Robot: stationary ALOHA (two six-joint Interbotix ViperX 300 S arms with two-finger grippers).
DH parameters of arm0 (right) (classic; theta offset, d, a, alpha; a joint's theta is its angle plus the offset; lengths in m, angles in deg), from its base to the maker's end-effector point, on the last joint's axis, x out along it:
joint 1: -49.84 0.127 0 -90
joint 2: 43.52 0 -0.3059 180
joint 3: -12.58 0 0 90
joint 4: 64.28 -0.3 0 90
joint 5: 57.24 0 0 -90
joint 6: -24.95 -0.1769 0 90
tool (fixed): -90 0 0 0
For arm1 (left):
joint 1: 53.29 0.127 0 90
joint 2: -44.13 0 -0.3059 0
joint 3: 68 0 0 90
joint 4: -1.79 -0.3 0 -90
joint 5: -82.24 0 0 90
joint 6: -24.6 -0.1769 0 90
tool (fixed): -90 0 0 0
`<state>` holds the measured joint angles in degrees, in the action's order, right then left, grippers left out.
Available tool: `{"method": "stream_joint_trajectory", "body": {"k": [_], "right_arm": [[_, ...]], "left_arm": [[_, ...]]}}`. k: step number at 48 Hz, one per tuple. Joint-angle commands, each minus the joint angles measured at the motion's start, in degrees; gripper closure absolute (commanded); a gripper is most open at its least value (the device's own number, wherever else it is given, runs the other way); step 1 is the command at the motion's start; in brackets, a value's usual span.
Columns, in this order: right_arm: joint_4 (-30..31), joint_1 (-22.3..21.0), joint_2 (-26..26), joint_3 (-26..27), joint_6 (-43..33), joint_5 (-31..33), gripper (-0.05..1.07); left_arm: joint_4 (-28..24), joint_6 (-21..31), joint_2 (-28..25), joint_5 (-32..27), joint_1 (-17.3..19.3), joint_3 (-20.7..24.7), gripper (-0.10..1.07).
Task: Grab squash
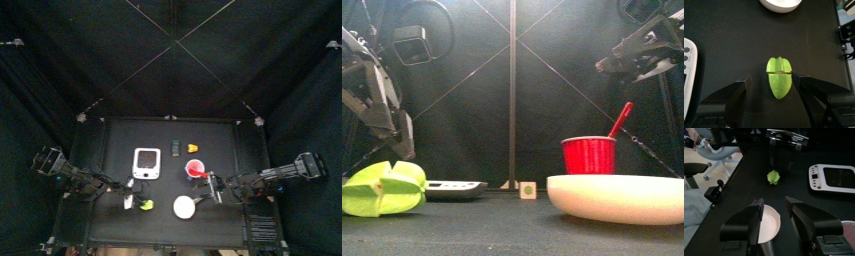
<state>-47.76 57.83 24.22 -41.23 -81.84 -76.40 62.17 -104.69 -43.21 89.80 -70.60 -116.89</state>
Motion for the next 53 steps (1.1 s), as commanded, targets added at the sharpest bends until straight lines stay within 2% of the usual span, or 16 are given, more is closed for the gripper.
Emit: {"method": "stream_joint_trajectory", "body": {"k": [1, 22, 34, 42, 53], "right_arm": [[-0.35, 0.18, -0.18, 0.70, -0.09, -0.35, 0.25], [-1.49, -0.62, 0.26, 0.97, -0.09, -0.35, 0.25], [-1.58, -0.97, 2.55, 1.76, 0.35, -0.44, 0.25], [-1.58, -1.76, 5.27, 3.16, 0.18, -0.44, 0.25], [-3.43, -1.67, 10.46, 6.42, -0.35, -0.09, 0.25]], "left_arm": [[-0.18, -0.09, 0.53, 0.97, 0.18, 0.88, 0.00], [-0.53, -0.26, 4.22, 10.02, 0.09, 3.52, 0.01], [-4.75, -0.35, 7.82, 16.26, -0.44, 7.29, 0.01], [-7.73, -0.09, 10.81, 17.31, -0.62, 5.36, 0.01], [-8.26, -0.09, 10.72, 20.57, -1.58, 2.46, 0.01]]}}
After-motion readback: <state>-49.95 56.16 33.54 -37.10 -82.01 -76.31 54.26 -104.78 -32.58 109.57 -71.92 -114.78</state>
